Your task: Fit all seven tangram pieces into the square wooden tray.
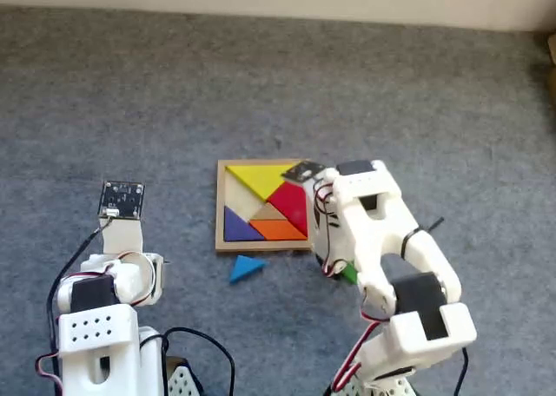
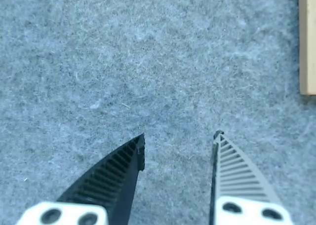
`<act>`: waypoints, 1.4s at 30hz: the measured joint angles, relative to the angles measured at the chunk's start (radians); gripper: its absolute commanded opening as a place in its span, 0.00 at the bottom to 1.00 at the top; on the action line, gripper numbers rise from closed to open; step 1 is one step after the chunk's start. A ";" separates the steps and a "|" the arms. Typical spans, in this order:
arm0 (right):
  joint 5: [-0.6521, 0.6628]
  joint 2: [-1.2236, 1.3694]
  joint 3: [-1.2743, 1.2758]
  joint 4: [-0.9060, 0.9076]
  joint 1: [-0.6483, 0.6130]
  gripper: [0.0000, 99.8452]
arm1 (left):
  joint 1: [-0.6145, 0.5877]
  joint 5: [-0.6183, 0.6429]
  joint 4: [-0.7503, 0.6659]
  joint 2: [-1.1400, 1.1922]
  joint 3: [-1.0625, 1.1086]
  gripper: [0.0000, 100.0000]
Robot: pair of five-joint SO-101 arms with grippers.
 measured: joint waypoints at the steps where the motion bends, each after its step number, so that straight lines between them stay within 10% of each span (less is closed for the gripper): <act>1: 0.008 0.011 -0.002 0.000 0.000 0.28 | 0.000 0.000 0.000 0.000 0.000 0.22; 42: 0.058 -0.304 0.161 -0.236 0.086 0.04 | 0.000 0.000 0.000 0.000 0.000 0.22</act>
